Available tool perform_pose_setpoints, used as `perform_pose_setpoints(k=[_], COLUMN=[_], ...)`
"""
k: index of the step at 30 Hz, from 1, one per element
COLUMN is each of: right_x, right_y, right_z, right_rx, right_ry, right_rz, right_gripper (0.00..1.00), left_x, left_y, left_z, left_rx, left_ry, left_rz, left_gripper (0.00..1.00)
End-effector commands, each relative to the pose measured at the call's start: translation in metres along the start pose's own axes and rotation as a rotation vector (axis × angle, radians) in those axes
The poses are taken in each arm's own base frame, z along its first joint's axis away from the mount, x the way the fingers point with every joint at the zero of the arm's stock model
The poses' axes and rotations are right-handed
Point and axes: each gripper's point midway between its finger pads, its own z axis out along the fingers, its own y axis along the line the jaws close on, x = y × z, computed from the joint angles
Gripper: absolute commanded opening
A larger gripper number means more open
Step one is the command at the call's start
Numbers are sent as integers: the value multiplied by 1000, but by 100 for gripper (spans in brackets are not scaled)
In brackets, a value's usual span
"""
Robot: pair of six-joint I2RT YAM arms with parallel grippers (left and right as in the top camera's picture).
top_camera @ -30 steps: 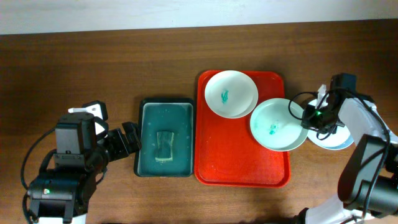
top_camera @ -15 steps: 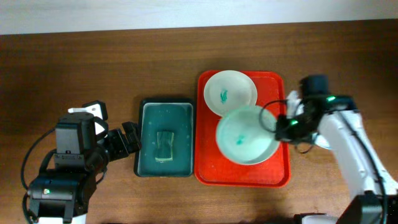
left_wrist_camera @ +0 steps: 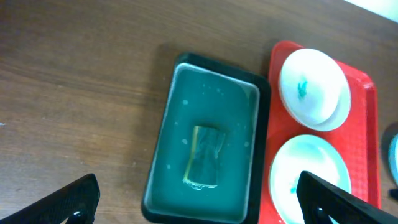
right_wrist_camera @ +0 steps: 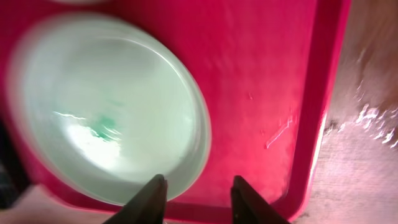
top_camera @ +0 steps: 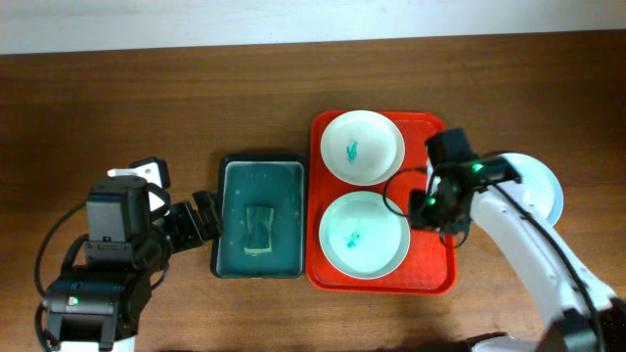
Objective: Clean dirty plates on tray and stack at the side
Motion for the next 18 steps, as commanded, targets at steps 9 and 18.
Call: perform_pose_setpoints(k=[9, 18], right_x=[31, 28], right_y=[34, 33], right_z=[-133, -82], right_rx=[-155, -86], right_ry=[-419, -193], right_rz=[-187, -135], right_gripper=[38, 39], left_x=[74, 195], left_y=[-15, -1], left_z=[124, 210], left_rx=[-72, -146], left_ry=[437, 919], left_rz=[292, 284], left_gripper=[68, 5])
